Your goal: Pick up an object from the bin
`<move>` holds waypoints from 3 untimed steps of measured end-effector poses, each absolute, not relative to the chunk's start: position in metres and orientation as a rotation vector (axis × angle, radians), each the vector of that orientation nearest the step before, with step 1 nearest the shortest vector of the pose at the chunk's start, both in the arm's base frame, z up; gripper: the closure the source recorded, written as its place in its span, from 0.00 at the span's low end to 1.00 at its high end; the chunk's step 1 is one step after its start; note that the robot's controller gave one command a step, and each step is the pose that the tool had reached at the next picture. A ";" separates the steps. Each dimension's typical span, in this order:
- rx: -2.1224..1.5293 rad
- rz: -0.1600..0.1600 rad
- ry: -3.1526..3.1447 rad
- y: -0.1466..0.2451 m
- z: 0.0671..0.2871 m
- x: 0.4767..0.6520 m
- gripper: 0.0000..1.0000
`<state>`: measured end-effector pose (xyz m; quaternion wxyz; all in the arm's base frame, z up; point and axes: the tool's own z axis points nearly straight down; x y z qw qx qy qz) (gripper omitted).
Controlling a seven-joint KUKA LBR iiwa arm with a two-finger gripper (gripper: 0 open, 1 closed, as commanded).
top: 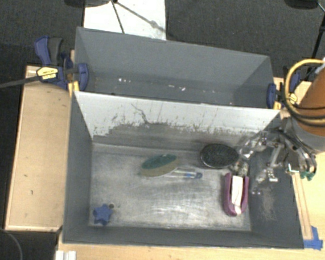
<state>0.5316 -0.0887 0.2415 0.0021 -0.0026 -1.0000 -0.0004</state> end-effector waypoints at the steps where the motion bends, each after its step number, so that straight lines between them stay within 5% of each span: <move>1: -0.017 -0.004 -3.140 -0.054 0.154 0.592 0.00; 2: -0.365 -0.003 -3.131 -0.038 0.073 0.592 0.00; 3: -0.376 -0.008 -3.124 0.028 0.077 0.590 0.00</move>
Offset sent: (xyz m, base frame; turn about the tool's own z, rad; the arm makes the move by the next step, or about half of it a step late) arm 0.0598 0.0320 -0.0830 0.0091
